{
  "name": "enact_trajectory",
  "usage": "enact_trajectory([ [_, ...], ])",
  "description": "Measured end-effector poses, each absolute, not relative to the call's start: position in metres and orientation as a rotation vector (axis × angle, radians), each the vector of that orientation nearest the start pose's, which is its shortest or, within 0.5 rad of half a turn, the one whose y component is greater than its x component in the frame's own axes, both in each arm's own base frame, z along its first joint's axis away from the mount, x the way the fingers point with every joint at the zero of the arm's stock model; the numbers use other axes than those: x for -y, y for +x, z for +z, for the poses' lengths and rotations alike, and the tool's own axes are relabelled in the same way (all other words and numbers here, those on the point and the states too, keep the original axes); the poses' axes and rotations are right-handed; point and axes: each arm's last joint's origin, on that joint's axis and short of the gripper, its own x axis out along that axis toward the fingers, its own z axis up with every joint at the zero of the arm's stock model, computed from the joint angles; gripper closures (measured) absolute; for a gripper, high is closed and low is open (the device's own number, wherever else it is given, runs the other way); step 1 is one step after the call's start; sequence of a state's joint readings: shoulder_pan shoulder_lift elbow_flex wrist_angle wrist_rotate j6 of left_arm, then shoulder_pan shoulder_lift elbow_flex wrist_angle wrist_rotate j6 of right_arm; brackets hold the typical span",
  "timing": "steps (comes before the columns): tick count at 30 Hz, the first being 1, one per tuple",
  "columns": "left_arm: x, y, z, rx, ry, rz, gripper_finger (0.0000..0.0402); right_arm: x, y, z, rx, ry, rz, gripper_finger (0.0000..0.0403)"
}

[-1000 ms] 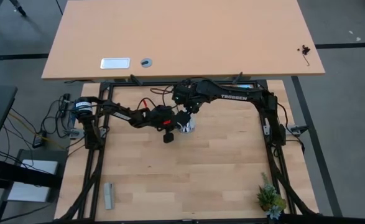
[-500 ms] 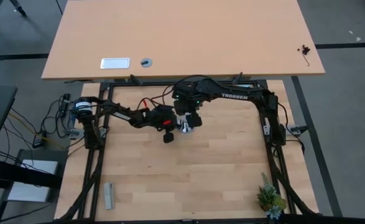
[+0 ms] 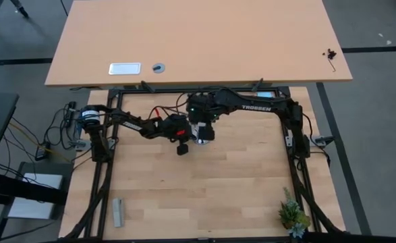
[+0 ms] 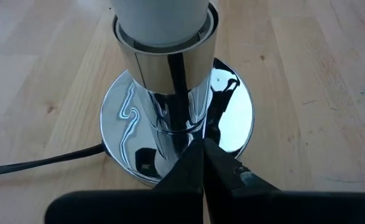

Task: Screw lightbulb
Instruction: Remove the lightbulb from the lamp socket

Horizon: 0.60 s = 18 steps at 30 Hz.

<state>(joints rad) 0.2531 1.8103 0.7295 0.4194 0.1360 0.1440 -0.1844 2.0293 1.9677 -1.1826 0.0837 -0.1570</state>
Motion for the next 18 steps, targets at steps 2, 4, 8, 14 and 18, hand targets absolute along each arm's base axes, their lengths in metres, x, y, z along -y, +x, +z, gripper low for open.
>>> enact_trajectory([
  [2,-0.078,0.318,0.113,-0.655,0.013,0.065,0.0401,0.079,0.409,0.298,-1.237,0.0,-0.199,0.0096],
  [4,-0.078,0.318,0.113,-0.655,0.013,0.065,0.0401,0.079,0.41,0.301,-1.214,0.082,-0.262,0.0095],
  [8,-0.078,0.318,0.113,-0.655,0.012,0.065,0.0401,0.082,0.41,0.302,-1.167,0.309,-0.417,0.0094],
  [14,-0.078,0.318,0.113,-0.655,0.012,0.065,0.0401,0.082,0.408,0.296,-1.148,0.564,-0.534,0.0094],
  [18,-0.078,0.318,0.113,-0.655,0.011,0.066,0.0401,0.082,0.409,0.287,-1.153,0.577,-0.545,0.0094],
])
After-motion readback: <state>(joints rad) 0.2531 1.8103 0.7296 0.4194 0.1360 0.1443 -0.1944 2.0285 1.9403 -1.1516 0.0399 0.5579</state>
